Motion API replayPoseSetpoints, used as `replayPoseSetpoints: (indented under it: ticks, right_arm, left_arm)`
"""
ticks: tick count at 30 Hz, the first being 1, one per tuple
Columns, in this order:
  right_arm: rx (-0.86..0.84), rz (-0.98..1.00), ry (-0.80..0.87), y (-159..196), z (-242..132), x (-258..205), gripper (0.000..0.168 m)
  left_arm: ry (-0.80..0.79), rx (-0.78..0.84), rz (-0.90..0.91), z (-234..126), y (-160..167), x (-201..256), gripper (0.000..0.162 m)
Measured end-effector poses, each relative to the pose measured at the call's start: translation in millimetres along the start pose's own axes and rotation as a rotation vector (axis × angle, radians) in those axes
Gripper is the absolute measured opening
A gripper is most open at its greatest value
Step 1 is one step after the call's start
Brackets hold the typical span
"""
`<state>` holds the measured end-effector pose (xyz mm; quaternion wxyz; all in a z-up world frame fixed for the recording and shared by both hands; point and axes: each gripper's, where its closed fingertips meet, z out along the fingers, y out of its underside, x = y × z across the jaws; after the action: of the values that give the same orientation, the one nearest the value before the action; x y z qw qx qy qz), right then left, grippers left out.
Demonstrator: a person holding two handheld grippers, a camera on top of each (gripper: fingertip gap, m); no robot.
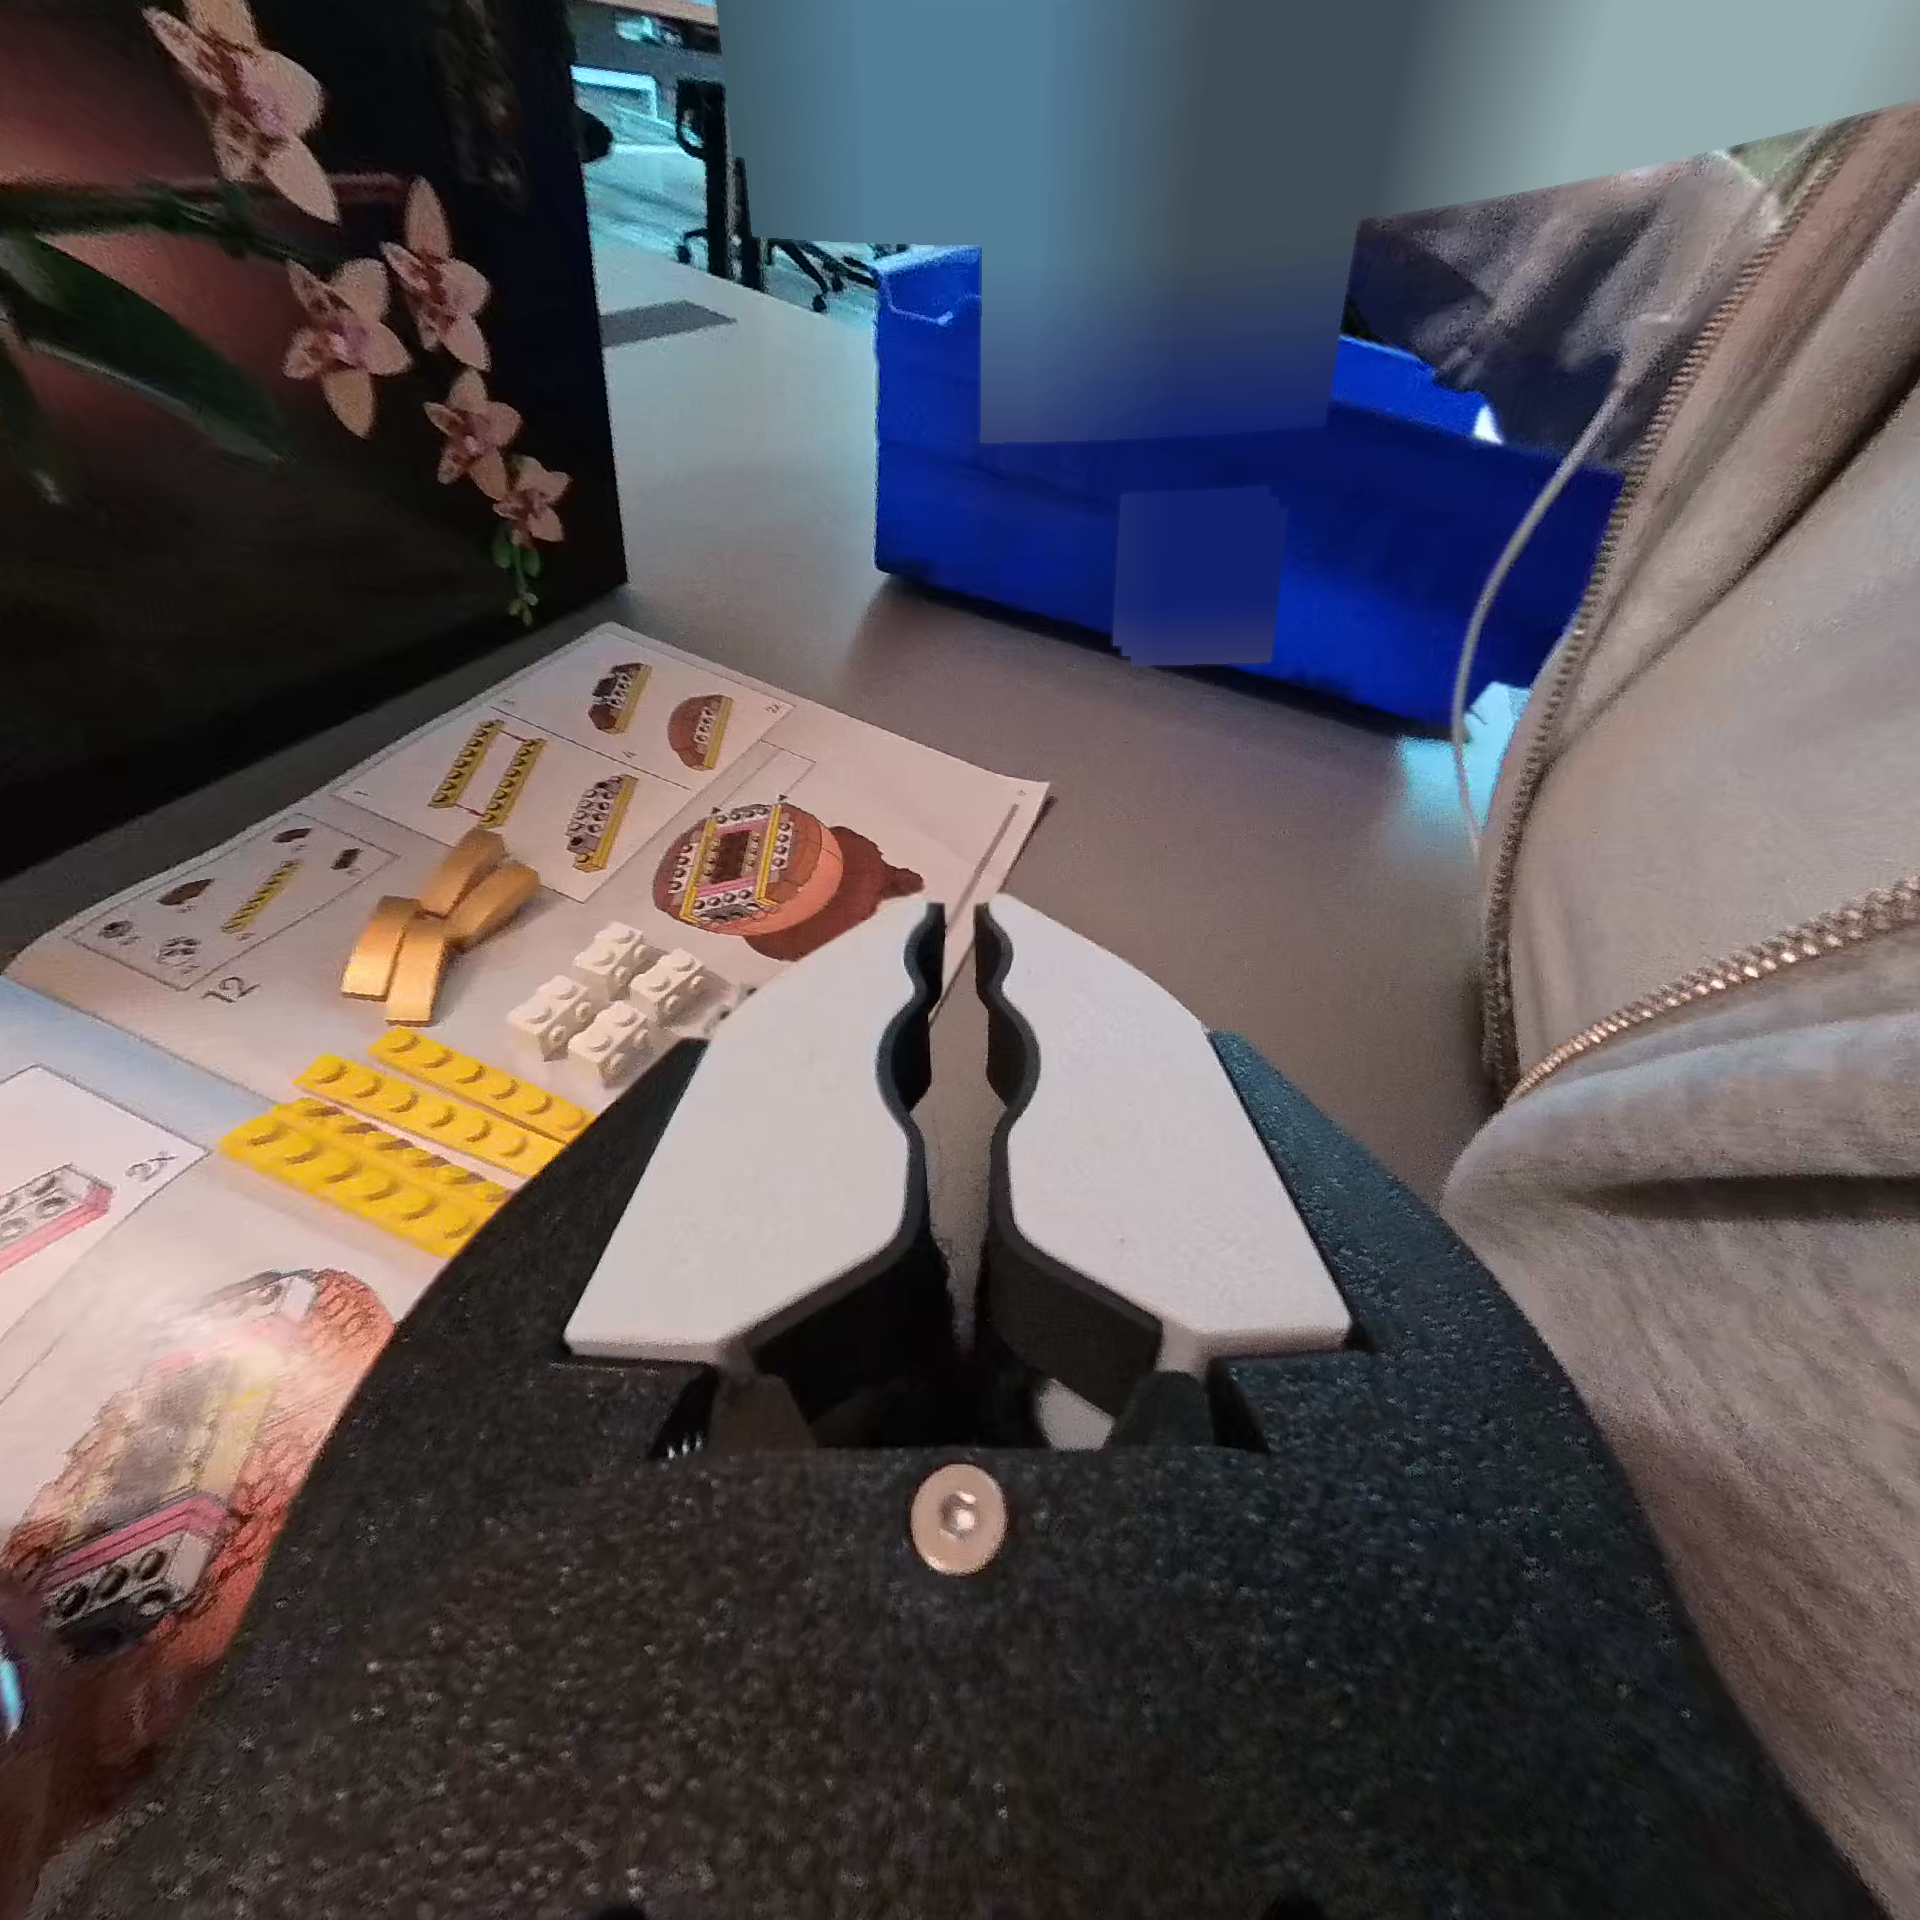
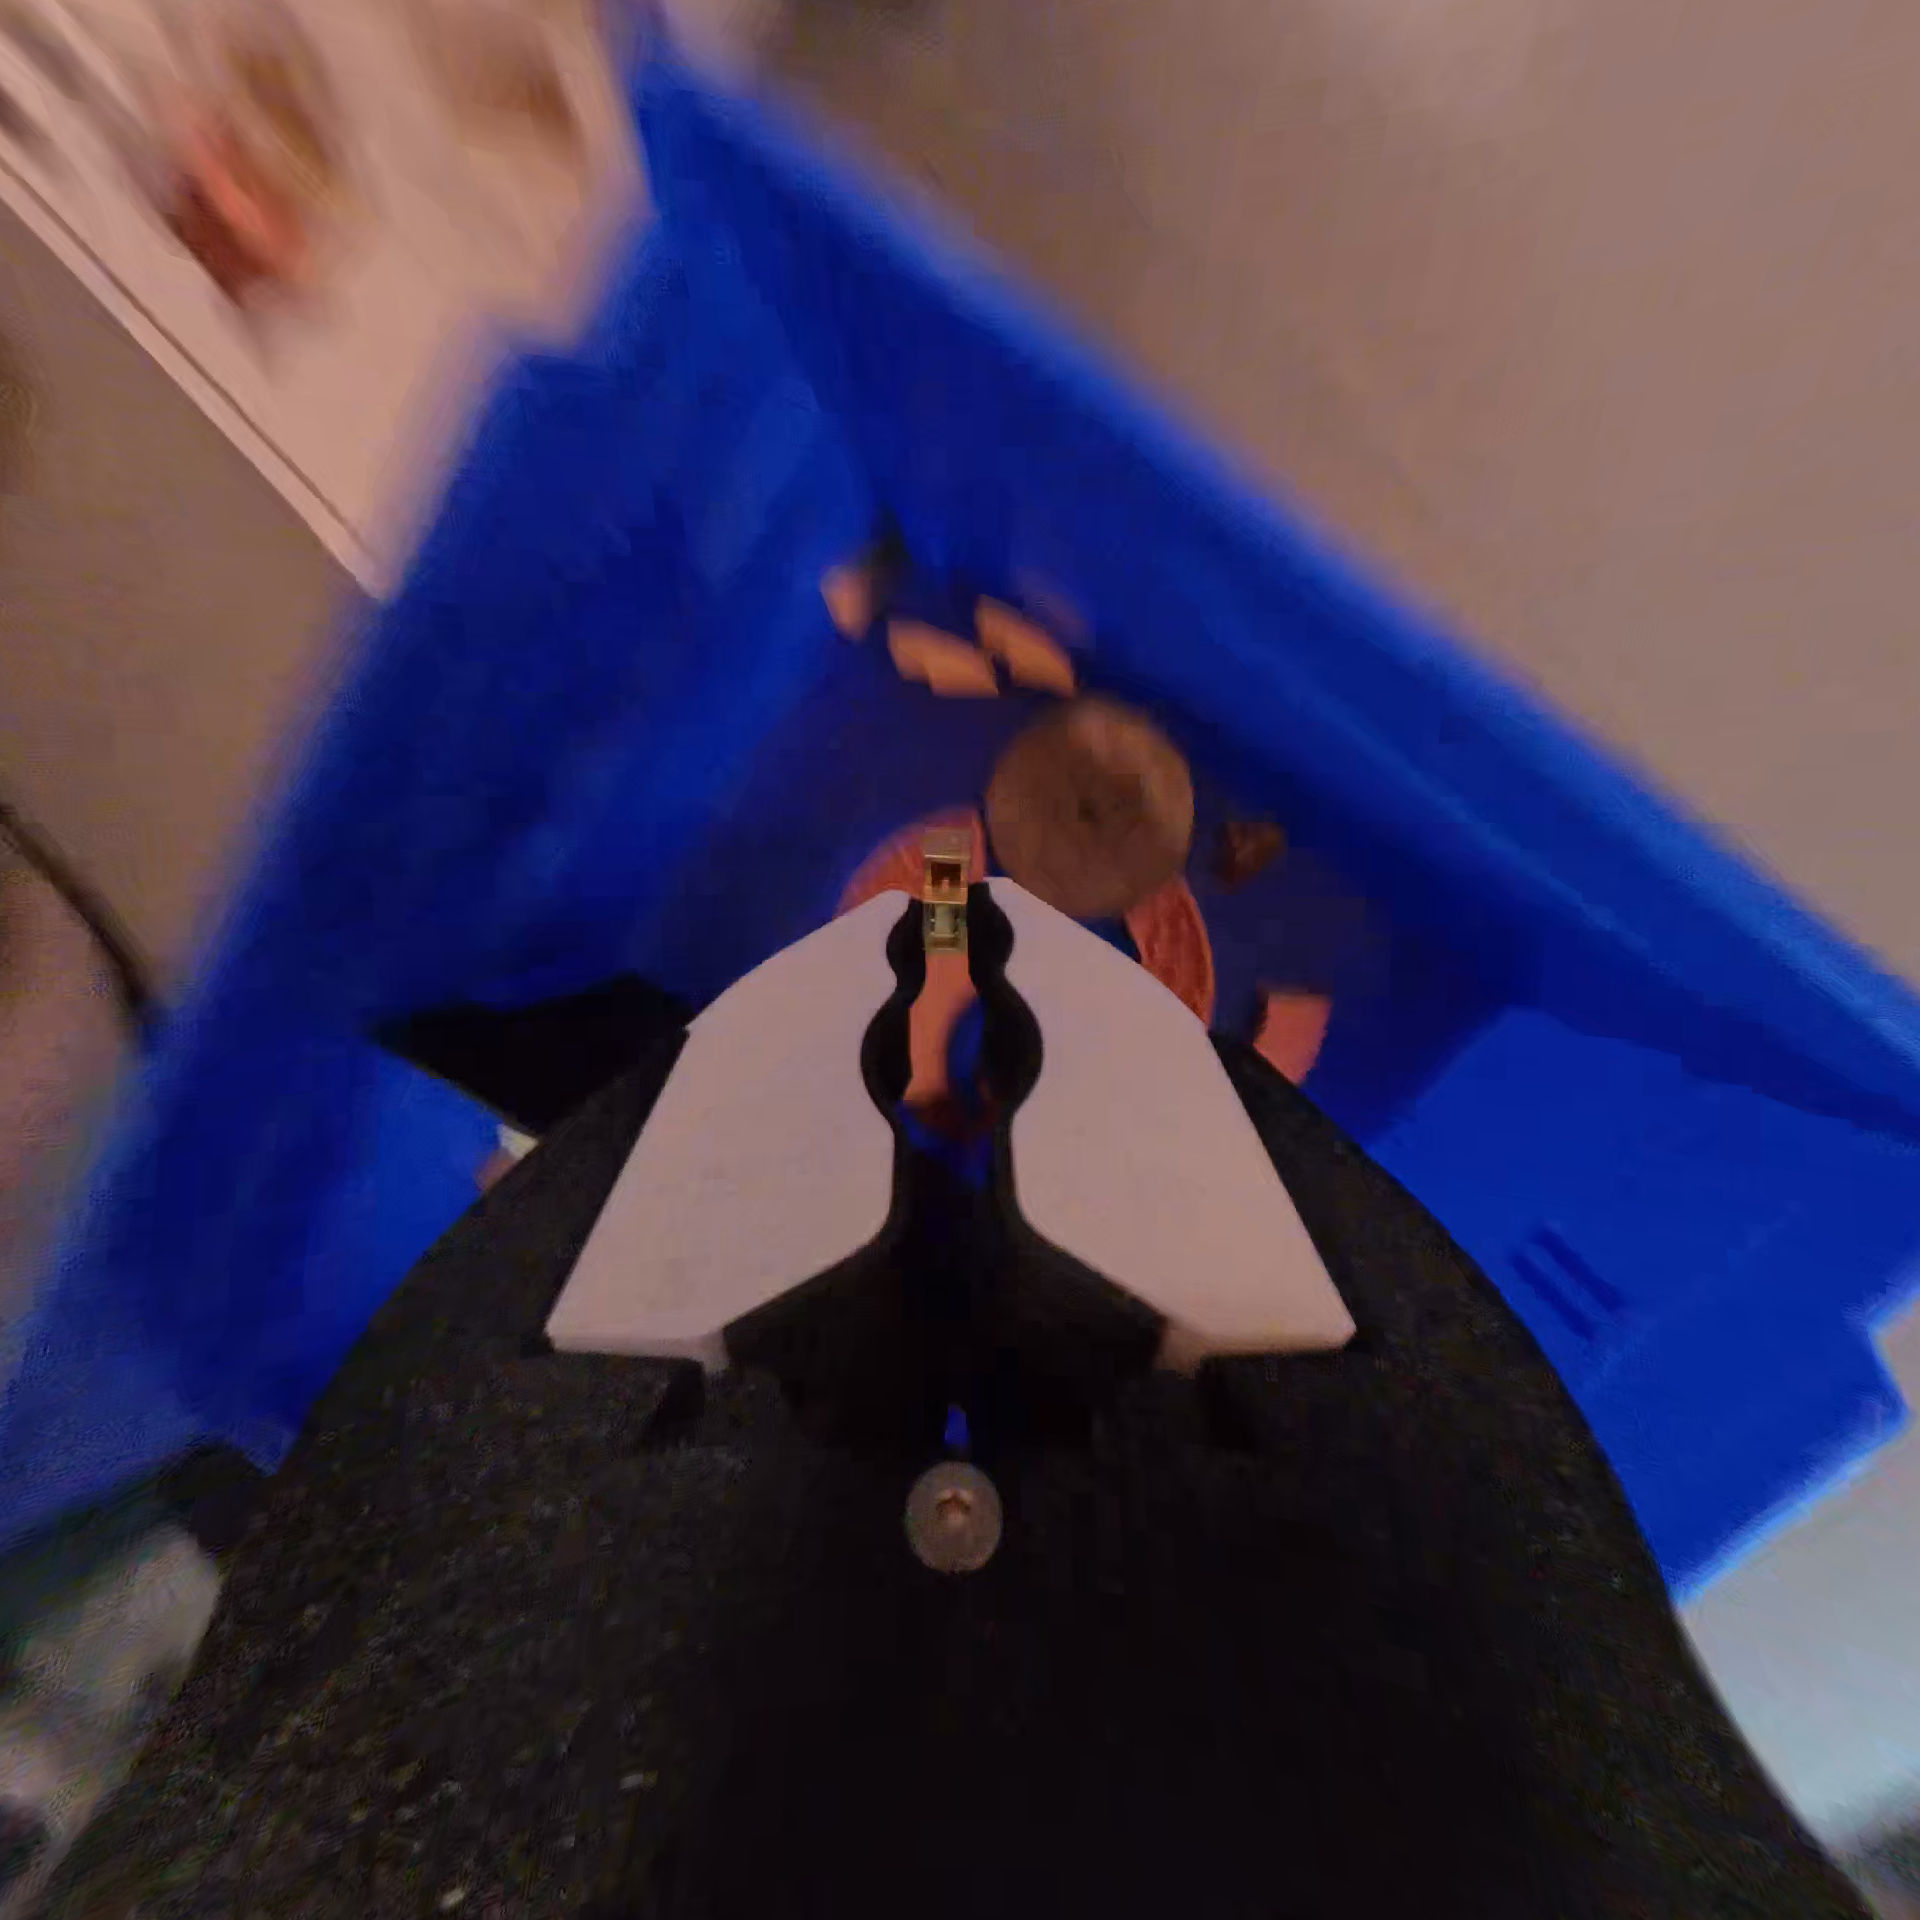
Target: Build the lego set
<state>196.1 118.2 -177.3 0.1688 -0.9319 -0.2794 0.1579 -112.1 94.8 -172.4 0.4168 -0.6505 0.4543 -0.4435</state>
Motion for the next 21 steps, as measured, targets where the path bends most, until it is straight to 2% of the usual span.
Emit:
replayPoseSetpoints:
  ticks: [3, 5, 8, 10, 13, 16, 19, 21]
  right_arm:
    - [0.557, 0.082, -0.148, -70.3, -59.3, -42.7, 0.008]
    - [0.842, 0.121, -0.252, -101.3, -96.7, -77.0, 0.008]
    - [1.119, 0.176, -0.385, -129.7, -127.9, -130.3, 0.008]
    - [1.266, 0.211, -0.445, -144.9, -132.7, -164.5, 0.007]
    - [1.4, 0.275, -0.572, -165.0, -114.3, -215.4, 0.007]
    - [1.425, 0.367, -0.696, -182.2, -74.2, -254.0, 0.007]
    - [1.344, 0.445, -0.814, -193.3, -30.7, -288.5, 0.007]
    - [1.269, 0.461, -0.866, -197.1, -9.0, -308.9, 0.007]
  left_arm:
    - [-0.014, 0.053, -0.003, -1.3, -8.7, 0.4, 0.006]
    - [0.031, 0.098, -0.026, -1.7, -19.6, 7.9, 0.01]
    - [0.102, 0.197, -0.043, -6.3, -46.2, 20.1, 0.019]
    - [0.122, 0.288, -0.042, -13.6, -70.2, 24.9, 0.024]
    - [0.107, 0.425, -0.004, -30.0, -109.3, 28.0, 0.026]
    - [-0.006, 0.477, 0.156, -48.8, -132.7, 26.3, 0.028]
    - [-0.148, 0.474, 0.34, -63.9, -131.6, 22.9, 0.028]
    - [-0.189, 0.453, 0.419, -70.5, -121.7, 25.9, 0.027]
